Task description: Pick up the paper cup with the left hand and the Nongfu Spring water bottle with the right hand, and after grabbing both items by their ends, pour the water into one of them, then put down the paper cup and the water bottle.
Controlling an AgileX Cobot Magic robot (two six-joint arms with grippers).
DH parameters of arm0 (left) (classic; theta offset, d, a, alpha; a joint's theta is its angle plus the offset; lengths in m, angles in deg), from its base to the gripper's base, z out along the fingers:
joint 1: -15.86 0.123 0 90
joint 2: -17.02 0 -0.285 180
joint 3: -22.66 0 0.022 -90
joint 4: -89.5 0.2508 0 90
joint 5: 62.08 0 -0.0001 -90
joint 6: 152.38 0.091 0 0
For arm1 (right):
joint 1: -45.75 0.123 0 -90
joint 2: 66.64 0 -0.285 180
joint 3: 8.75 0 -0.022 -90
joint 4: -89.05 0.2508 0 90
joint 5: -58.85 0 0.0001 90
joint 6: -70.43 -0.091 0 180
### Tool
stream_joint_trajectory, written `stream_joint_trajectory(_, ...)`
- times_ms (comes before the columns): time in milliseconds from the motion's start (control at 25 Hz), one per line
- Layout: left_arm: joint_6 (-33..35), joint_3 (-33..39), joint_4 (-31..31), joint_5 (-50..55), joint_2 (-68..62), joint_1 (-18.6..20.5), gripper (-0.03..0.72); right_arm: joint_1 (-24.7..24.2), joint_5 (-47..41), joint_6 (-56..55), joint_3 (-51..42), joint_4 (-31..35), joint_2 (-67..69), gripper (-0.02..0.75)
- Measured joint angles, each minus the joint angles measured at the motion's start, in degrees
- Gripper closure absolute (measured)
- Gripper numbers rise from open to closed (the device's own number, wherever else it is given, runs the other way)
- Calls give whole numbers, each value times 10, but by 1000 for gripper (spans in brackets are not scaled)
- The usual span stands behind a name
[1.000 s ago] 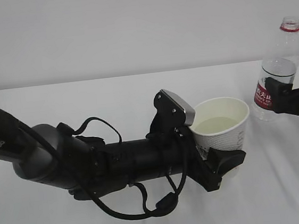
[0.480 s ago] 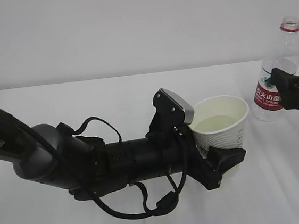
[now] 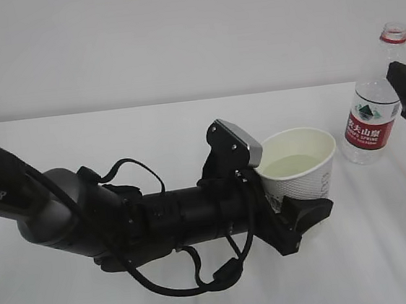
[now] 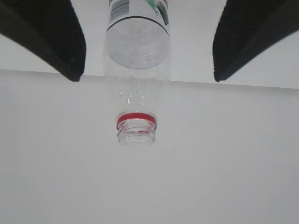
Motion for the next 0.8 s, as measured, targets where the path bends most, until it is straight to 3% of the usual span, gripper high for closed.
stream_joint_trajectory(800, 0, 0, -2, -30, 0, 0, 145, 0, -208, 0, -1, 0, -215, 95)
